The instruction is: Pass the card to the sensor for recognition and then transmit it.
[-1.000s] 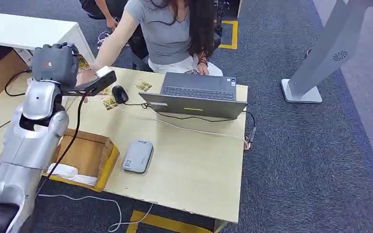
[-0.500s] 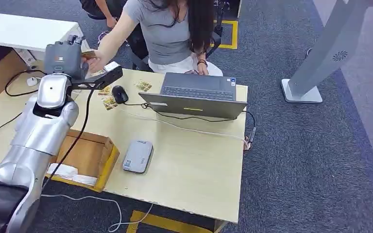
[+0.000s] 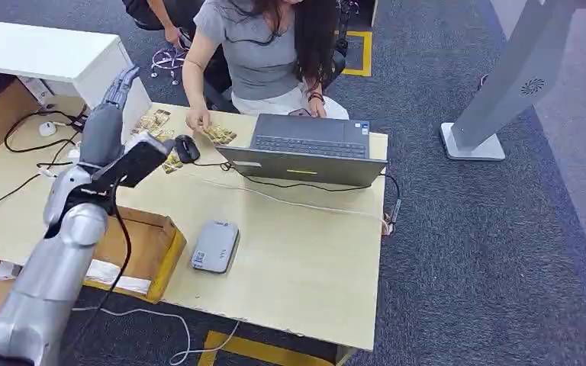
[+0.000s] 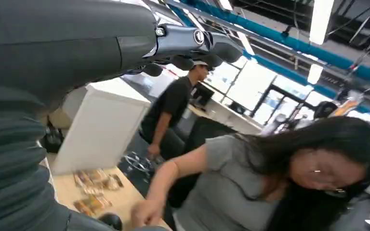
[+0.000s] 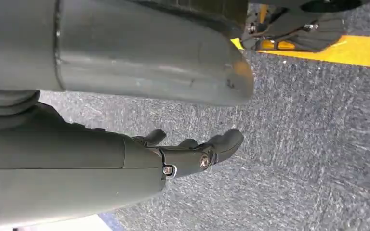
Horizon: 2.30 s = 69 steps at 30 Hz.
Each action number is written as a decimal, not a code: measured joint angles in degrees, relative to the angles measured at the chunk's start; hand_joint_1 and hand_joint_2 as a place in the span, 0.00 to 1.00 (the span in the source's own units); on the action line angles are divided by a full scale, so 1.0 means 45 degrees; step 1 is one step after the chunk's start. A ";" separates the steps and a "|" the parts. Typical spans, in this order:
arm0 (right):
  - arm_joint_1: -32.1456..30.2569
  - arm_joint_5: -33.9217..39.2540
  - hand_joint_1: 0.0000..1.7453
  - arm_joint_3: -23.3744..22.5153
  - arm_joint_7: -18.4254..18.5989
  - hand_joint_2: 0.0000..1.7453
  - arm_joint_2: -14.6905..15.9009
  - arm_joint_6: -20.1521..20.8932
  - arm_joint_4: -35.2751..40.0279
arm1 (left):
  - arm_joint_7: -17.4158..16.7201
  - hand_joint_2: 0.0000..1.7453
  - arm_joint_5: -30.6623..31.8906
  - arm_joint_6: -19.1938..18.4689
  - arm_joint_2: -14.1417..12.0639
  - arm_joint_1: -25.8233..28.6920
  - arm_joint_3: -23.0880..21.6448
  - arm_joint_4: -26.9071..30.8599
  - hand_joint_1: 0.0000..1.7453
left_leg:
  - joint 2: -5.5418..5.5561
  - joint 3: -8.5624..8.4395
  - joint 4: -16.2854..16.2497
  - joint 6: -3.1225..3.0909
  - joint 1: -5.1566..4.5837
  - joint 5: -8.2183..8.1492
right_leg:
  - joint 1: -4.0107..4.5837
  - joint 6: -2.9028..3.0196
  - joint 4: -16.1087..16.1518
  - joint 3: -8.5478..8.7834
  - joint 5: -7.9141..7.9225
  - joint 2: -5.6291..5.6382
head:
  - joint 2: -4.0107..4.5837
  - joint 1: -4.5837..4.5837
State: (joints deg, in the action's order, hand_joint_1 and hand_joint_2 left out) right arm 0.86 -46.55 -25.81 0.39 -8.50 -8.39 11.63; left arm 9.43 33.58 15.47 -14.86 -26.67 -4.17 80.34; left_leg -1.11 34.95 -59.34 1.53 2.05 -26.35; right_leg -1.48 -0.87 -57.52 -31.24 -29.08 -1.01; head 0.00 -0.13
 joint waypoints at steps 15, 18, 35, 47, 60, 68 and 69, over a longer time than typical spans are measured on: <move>-0.0045 0.0505 0.00 -0.0131 -0.0690 0.00 -0.0049 -0.0559 -0.0010 | 0.3571 1.00 -0.7071 -0.1241 0.0049 0.5882 0.3864 0.5662 0.00 | -0.0071 -0.0047 0.0016 0.0003 -0.0006 -0.0055 | -0.0001 0.0007 0.0000 0.0030 -0.0030 0.0071 | 0.0000 -0.0010; -0.0054 0.0593 0.00 -0.0311 -0.0812 0.00 -0.0063 -0.0748 -0.0049 | 0.3301 1.00 -1.0461 -0.4312 0.1352 0.7323 0.7088 0.6655 0.00 | -0.0029 -0.0032 0.0017 -0.0010 -0.0005 -0.0066 | -0.0002 0.0005 0.0008 0.0037 -0.0077 0.0008 | 0.0000 -0.0019; -0.0025 0.0194 0.00 -0.0360 -0.0043 0.00 -0.0063 -0.0689 -0.0141 | -0.1312 1.00 -1.1620 -0.5560 0.7155 0.6056 1.9719 0.1326 0.00 | 0.0012 -0.0037 0.0013 -0.0002 -0.0010 -0.0078 | -0.0010 0.0003 0.0028 0.0059 -0.0075 -0.0036 | 0.0000 -0.0010; 0.0020 -0.0128 0.00 -0.0311 0.0263 1.00 -0.0058 0.0014 -0.0180 | -0.1934 1.00 -0.9272 -0.5187 0.7888 0.5979 2.0070 -0.3375 0.00 | 0.0015 -0.0055 0.0007 -0.0002 -0.0005 -0.0076 | -0.0006 0.0005 0.0028 0.0044 -0.0074 -0.0041 | 0.0000 -0.0015; -0.0353 0.2667 0.00 0.1064 0.0117 0.00 0.0306 0.0603 0.0180 | -0.2012 0.00 -0.8513 -0.4910 0.7008 0.6348 1.5602 -0.6958 0.00 | 0.0023 -0.0059 0.0007 -0.0002 -0.0004 -0.0076 | -0.0004 0.0007 0.0028 0.0074 -0.0071 -0.0045 | 0.0000 -0.0015; -0.0737 0.4428 0.00 0.2034 0.0034 0.00 0.0597 0.0894 0.0621 | -0.2031 0.00 -0.8284 -0.4580 0.6291 0.6718 1.2508 -0.8211 0.00 | 0.0024 -0.0056 0.0007 -0.0002 -0.0005 -0.0076 | -0.0006 0.0007 0.0028 0.0076 -0.0072 -0.0046 | 0.0000 -0.0019; -0.0795 0.4634 0.00 0.2142 0.0034 0.00 0.0632 0.0913 0.0675 | -0.2031 0.00 -0.8255 -0.4522 0.6202 0.6770 1.2150 -0.8334 0.00 | 0.0023 -0.0055 0.0007 -0.0002 -0.0005 -0.0077 | -0.0005 0.0007 0.0028 0.0076 -0.0072 -0.0046 | 0.0000 -0.0019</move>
State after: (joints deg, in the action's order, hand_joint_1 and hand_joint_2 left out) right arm -2.71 -25.70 -16.17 0.55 -5.66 -4.28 14.67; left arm 0.28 -3.56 -4.87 13.05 3.80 50.50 42.84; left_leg -1.01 34.70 -59.30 1.52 2.02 -26.70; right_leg -1.51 -0.84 -57.39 -30.90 -29.40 -1.22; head 0.00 -0.22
